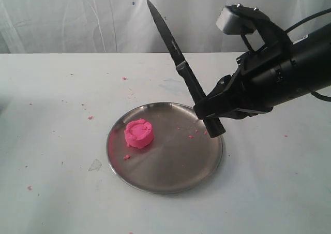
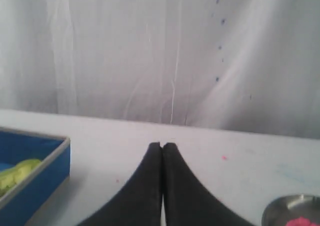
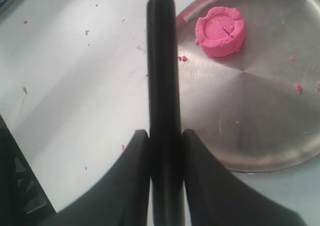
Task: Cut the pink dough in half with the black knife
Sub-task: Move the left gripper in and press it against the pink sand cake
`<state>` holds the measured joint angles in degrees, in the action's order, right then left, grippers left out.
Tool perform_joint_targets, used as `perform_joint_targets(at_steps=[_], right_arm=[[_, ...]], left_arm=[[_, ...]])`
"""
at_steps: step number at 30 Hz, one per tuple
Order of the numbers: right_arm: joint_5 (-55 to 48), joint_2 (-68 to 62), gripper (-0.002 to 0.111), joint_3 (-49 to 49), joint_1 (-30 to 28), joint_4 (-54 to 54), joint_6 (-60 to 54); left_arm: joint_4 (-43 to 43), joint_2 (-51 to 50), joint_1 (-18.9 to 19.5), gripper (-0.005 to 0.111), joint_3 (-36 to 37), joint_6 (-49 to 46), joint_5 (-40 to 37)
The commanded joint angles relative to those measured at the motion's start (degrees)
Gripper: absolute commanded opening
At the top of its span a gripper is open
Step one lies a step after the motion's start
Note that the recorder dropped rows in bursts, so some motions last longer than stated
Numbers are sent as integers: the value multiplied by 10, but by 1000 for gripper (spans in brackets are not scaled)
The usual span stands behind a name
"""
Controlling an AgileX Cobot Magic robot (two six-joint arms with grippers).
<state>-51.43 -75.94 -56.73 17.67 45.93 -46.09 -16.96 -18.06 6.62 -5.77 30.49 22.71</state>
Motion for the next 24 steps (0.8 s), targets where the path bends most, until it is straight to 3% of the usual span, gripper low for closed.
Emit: perform_joint_targets(at_steps=[1, 4, 9, 10, 15, 19, 24], right_arm=[[-3, 3, 0, 2, 2, 8, 1], [-3, 3, 0, 2, 2, 5, -2], [-10, 3, 0, 2, 2, 4, -3], [-12, 3, 0, 2, 2, 4, -3], [-14, 3, 0, 2, 2, 2, -3], [-11, 3, 0, 2, 2, 3, -2], [-1, 3, 0, 2, 2, 3, -2]], left_arm=[[-56, -125, 0, 0, -18, 23, 37], [-193, -217, 0, 0, -44, 95, 56], [-541, -347, -7, 0, -88, 231, 128], [-570, -366, -15, 0, -93, 249, 156], [-583, -442, -70, 0, -112, 204, 294], [-567, -461, -80, 0, -134, 115, 297], [-472, -504, -80, 0, -149, 108, 337]])
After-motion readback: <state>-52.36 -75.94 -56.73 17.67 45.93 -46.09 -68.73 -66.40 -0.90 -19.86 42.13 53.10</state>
